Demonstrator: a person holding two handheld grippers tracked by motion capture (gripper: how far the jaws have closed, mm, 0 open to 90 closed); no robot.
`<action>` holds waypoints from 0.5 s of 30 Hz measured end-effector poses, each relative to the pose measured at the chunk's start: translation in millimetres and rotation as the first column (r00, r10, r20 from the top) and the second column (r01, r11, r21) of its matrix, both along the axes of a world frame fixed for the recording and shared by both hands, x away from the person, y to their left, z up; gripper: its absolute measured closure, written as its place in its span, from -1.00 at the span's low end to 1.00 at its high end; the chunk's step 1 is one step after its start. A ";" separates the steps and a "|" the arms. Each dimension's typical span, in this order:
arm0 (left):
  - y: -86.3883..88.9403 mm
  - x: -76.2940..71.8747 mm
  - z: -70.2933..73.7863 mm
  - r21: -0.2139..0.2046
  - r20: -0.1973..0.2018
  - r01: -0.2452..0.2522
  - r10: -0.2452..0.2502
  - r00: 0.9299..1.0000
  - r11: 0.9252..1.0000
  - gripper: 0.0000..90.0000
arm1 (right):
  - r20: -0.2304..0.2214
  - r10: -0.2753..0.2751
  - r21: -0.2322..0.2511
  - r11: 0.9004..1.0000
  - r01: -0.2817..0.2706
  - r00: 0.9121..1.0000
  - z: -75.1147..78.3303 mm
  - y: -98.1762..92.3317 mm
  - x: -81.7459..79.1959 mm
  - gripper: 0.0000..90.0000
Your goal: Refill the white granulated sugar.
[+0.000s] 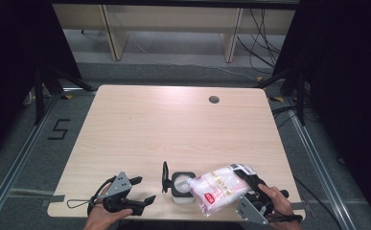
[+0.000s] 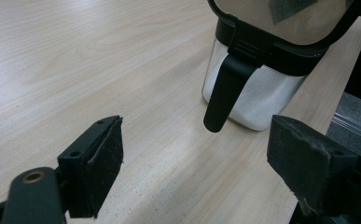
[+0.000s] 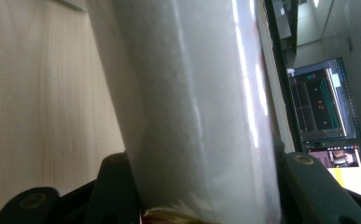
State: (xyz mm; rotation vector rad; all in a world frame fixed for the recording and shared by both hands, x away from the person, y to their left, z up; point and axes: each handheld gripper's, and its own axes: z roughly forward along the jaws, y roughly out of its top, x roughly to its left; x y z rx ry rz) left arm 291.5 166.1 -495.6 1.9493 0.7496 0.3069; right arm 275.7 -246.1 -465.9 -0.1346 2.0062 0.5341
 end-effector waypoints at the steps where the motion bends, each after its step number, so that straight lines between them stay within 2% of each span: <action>1: 0.3 -0.2 0.5 0.010 0.000 -0.002 0.002 1.000 1.000 -0.60 | -0.010 -0.002 0.038 0.999 0.002 1.000 0.6 -2.2 0.9 0.25; 2: 0.2 -0.1 0.4 0.009 0.001 -0.001 0.001 1.000 1.000 -0.60 | -0.013 0.003 0.060 0.998 -0.002 1.000 0.7 -3.4 1.8 0.25; 3: 0.1 -0.1 0.3 0.006 0.001 -0.001 0.001 1.000 1.000 -0.60 | -0.001 0.009 0.041 0.999 -0.009 1.000 3.6 -4.3 2.5 0.25; 4: -0.2 -0.2 0.0 -0.003 -0.003 -0.002 0.002 1.000 1.000 -0.60 | -0.008 0.012 0.050 0.999 -0.012 1.000 4.5 -5.4 3.4 0.25; 5: -0.2 -0.1 -0.1 -0.003 -0.002 0.000 0.000 1.000 1.000 -0.60 | -0.034 -0.010 0.092 0.996 0.013 0.999 2.4 -6.5 1.9 0.25; 6: -0.3 -0.3 -0.1 -0.005 -0.004 -0.002 0.002 1.000 1.000 -0.60 | -0.034 -0.001 0.091 0.996 0.004 0.999 2.9 -6.8 3.0 0.25; 7: 0.3 0.0 0.5 0.010 0.002 -0.001 0.001 1.000 1.000 -0.60 | -0.069 -0.022 0.118 0.992 0.030 0.997 1.5 -7.3 1.2 0.25; 8: 0.3 0.0 0.5 0.010 0.002 -0.001 0.001 1.000 1.000 -0.60 | -0.069 -0.022 0.118 0.992 0.030 0.997 1.5 -7.3 1.2 0.25; 9: 0.0 0.0 0.2 0.005 0.001 0.000 0.000 1.000 1.000 -0.60 | -0.056 0.004 0.115 0.993 0.003 0.998 2.5 -8.2 4.8 0.26; 10: 0.0 0.2 0.0 0.000 0.002 0.004 -0.004 1.000 1.000 -0.60 | -0.093 -0.018 0.149 0.988 0.032 0.995 0.6 -8.5 2.2 0.26; 12: -0.1 0.3 0.0 0.000 0.003 0.004 -0.004 1.000 1.000 -0.60 | -0.077 -0.001 0.137 0.990 0.012 0.997 1.4 -8.8 4.6 0.26; 13: -0.2 -0.9 0.5 0.005 -0.007 -0.010 0.010 1.000 1.000 -0.60 | -0.104 0.003 0.163 0.987 0.014 0.995 -0.3 -8.9 4.2 0.26; 14: -0.1 0.1 0.0 -0.001 0.000 0.003 -0.003 1.000 1.000 -0.60 | -0.105 0.010 0.156 0.988 0.007 0.994 0.2 -9.0 4.8 0.26; 15: -0.4 -0.5 0.0 -0.003 -0.005 -0.005 0.005 1.000 1.000 -0.60 | -0.111 0.005 0.168 0.986 0.014 0.994 -0.7 -9.1 4.9 0.26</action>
